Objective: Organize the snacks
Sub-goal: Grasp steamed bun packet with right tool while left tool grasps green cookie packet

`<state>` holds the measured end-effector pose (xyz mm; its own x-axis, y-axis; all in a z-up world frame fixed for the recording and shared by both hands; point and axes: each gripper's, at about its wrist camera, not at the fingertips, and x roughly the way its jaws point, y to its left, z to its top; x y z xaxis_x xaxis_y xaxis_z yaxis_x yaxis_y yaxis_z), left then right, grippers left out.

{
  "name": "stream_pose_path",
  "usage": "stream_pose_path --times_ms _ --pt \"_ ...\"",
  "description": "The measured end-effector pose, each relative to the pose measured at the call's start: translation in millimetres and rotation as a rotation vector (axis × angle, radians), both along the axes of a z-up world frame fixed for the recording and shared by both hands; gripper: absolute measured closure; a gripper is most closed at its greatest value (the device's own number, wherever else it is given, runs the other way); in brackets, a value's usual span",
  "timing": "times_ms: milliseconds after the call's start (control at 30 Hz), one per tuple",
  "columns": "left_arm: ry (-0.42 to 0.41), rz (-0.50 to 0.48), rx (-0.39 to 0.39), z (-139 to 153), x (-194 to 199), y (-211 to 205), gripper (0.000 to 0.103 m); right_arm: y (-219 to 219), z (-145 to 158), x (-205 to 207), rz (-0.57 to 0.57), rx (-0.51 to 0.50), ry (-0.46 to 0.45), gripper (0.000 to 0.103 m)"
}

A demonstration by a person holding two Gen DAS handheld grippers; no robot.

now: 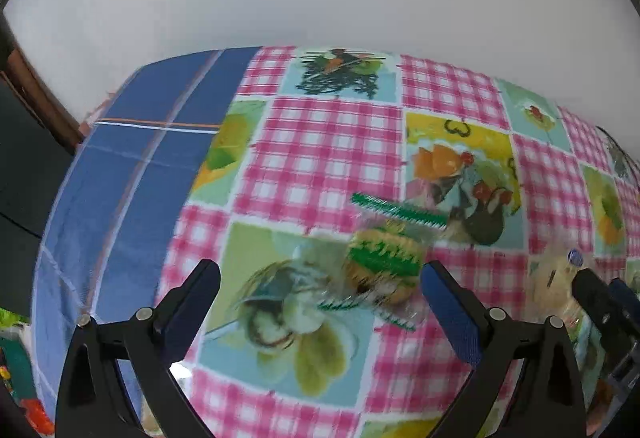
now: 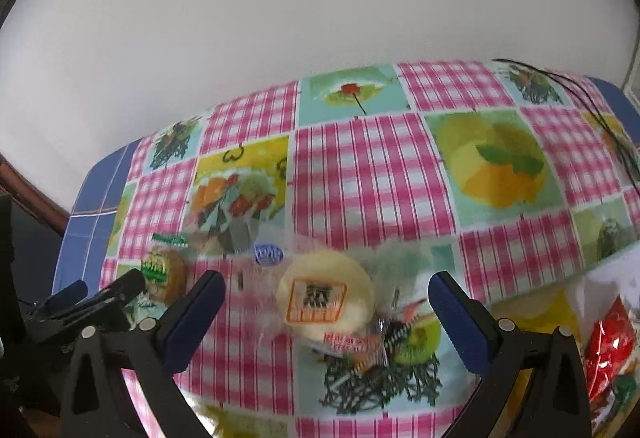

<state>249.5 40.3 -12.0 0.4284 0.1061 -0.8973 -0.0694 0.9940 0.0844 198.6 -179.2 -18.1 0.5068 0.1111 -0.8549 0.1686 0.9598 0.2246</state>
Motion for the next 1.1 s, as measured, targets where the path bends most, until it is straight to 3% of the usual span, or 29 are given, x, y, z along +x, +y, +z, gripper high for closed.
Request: stream_pose_path --times_ms 333,367,500,567,600,767,933,1100 --pt "0.025 -0.017 -0.043 -20.5 20.5 -8.4 0.008 3.0 -28.8 7.4 -0.009 0.027 0.063 0.003" --pt "0.03 -0.013 -0.048 -22.4 21.6 -7.4 0.016 3.4 -31.0 7.9 -0.007 0.023 0.071 0.004" --pt "0.046 -0.019 -0.075 -28.9 25.6 -4.0 0.028 4.0 -34.4 7.9 0.001 0.059 0.074 0.009" --pt "0.043 -0.027 -0.087 -27.6 25.4 -2.6 0.049 5.5 -34.5 7.8 0.004 0.062 0.07 0.011" --pt "0.044 -0.028 -0.085 -27.3 25.2 -3.3 0.052 6.3 -34.9 8.2 0.005 0.067 0.07 0.012" --pt "0.042 -0.016 -0.068 -26.9 21.6 -5.7 0.053 4.4 -36.4 7.2 -0.001 0.099 0.07 0.019" --pt "0.041 0.041 -0.098 -27.8 2.9 -5.5 0.053 5.1 -34.0 4.4 0.01 0.128 0.068 0.029" --pt "0.036 0.087 -0.112 -26.9 -17.8 -8.1 0.053 4.3 -31.4 -0.8 0.022 0.137 0.09 0.03"
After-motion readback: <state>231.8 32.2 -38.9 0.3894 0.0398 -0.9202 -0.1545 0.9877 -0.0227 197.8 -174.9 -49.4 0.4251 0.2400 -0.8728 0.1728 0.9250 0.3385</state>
